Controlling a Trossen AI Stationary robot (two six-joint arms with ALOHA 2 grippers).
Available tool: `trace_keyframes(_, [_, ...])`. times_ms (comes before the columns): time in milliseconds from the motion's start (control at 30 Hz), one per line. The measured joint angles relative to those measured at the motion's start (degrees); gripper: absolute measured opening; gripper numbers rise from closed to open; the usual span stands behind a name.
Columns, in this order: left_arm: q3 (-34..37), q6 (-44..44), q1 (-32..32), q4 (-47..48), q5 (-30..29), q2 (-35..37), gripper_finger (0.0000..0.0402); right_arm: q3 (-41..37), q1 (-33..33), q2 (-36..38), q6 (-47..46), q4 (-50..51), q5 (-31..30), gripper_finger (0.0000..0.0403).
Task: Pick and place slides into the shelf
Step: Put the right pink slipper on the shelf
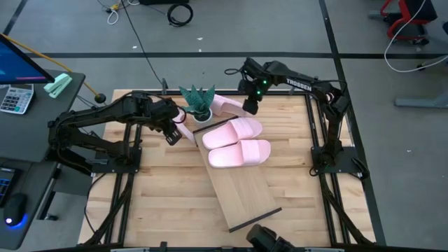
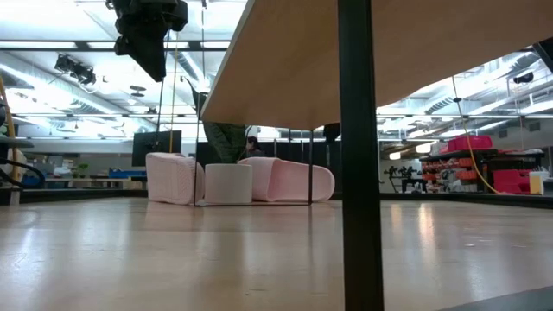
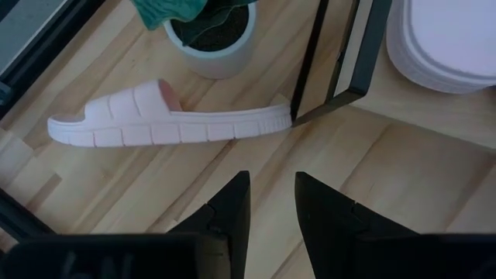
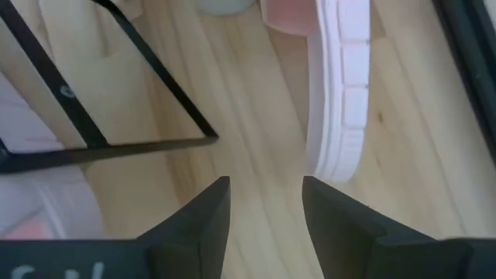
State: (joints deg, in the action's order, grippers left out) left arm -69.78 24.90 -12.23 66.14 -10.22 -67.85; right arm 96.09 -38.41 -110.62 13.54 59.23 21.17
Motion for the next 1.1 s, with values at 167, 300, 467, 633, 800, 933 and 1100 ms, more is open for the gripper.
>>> trace_keyframes(167, [0.00, 0.39, -0.02, -1.35, -0.01, 0.00, 0.0107, -0.79, 0.46, -0.01, -0.10, -3.13, -0.58, 0.0167])
trace_keyframes(300, [0.00, 0.43, -0.02, -2.37, 0.00, 0.00, 0.0107, -3.36, 0.56, -0.03, -2.69, -5.37, -0.65, 0.0167])
trace_keyframes(467, [0.00, 0.45, -0.09, -2.37, 0.01, 0.00, 0.0107, -6.15, 1.08, -0.10, -3.47, -7.70, -3.19, 0.0168])
trace_keyframes(633, [0.00, 0.46, -0.09, -2.34, 0.02, 0.00, 0.0107, -7.07, 1.24, -0.08, -4.20, -10.53, -5.90, 0.0168])
trace_keyframes(800, [0.00, 0.47, -0.07, -2.35, 0.02, 0.00, 0.0107, -7.76, 1.58, -0.08, -6.28, -13.42, -7.11, 0.0169])
trace_keyframes(933, [0.00, 0.47, -0.07, -2.35, 0.02, 0.00, 0.0107, -7.87, 2.23, -0.08, -6.75, -15.09, -8.53, 0.0181])
trace_keyframes(1100, [0.00, 0.40, -0.07, -2.35, 0.02, 0.00, 0.0107, -7.89, 2.99, -0.08, -7.75, -16.22, -7.26, 0.0209])
